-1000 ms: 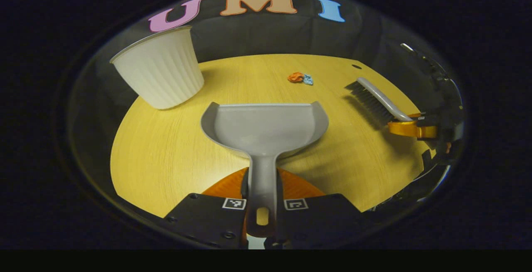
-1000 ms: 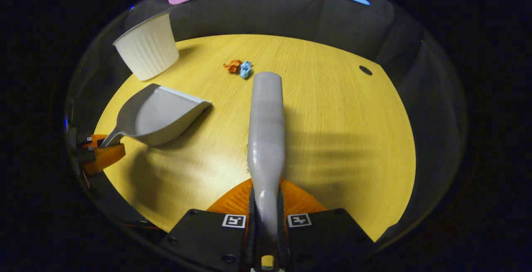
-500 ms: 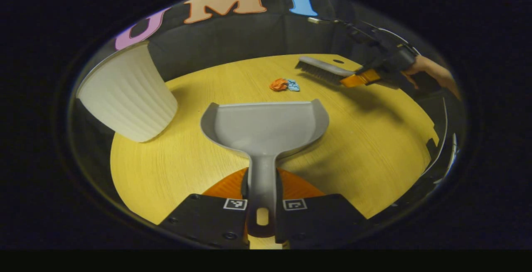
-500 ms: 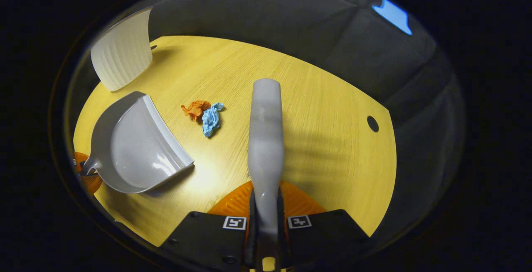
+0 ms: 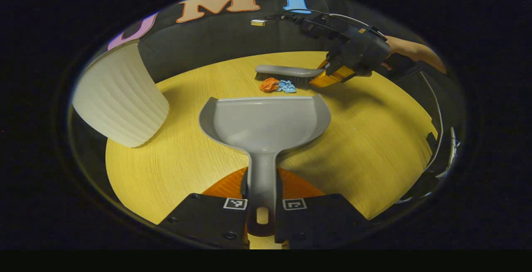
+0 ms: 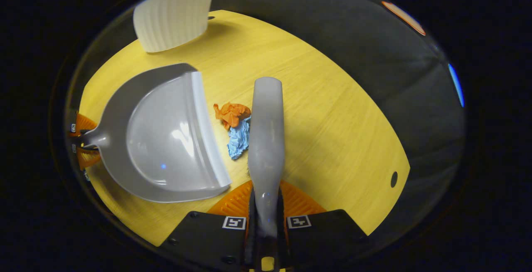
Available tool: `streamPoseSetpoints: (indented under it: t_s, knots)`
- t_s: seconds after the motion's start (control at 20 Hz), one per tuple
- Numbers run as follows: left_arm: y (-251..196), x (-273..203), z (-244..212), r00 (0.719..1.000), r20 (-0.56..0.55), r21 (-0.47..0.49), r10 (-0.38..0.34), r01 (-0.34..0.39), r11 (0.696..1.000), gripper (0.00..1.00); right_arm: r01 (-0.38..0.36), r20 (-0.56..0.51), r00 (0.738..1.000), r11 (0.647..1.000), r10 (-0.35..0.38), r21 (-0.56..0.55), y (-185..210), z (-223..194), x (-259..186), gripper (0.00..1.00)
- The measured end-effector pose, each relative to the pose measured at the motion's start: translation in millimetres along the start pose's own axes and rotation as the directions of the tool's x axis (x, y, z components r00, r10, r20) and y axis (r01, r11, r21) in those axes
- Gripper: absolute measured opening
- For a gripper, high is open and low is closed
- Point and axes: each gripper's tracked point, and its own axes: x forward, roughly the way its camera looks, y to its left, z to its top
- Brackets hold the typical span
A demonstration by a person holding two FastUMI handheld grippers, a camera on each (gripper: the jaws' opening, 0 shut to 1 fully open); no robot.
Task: Pick up the small broom and dustpan from the desktop, sweep the trash into the dustpan with the broom, and then empty the trash into the garbage bin.
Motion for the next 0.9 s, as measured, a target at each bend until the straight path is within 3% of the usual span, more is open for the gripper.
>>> streamPoseSetpoints:
  t_s: [0.15, 0.25, 0.3, 0.45, 0.55, 0.7, 0.9]
  knots:
    - [1, 1, 0, 1.000, 0.004, 0.004, -0.003, 0.003, 1.000, 0.17, -0.056, 0.041, 0.997, 0.984, 0.063, -0.171, 22, 1, -8, 0.22]
    - [0, 0, 1, 1.000, 0.008, 0.010, 0.000, 0.000, 1.000, 0.17, -0.114, 0.074, 0.989, 0.971, 0.132, -0.210, 19, 2, -5, 0.22]
    - [0, 3, 1, 1.000, 0.020, 0.003, 0.003, -0.004, 1.000, 0.17, -0.078, 0.109, 0.989, 0.972, 0.104, -0.221, 5, 8, -3, 0.22]
    - [2, 4, 2, 0.998, 0.050, -0.009, 0.027, -0.026, 1.000, 0.14, -0.027, 0.232, 0.972, 0.997, 0.045, -0.077, -31, 30, -28, 0.22]
    - [4, 2, 8, 0.994, 0.095, -0.018, 0.060, -0.059, 0.998, 0.13, 0.003, 0.285, 0.958, 0.999, -0.018, 0.050, -45, 21, -51, 0.22]
    - [5, -8, 23, 0.980, 0.171, -0.048, 0.101, -0.094, 0.994, 0.14, 0.037, 0.317, 0.943, 0.978, -0.103, 0.207, -69, -23, -55, 0.22]
    - [10, -41, 51, 0.943, 0.288, -0.085, 0.166, -0.147, 0.985, 0.15, -0.037, 0.345, 0.932, 0.916, -0.112, 0.399, -80, -97, -42, 0.22]
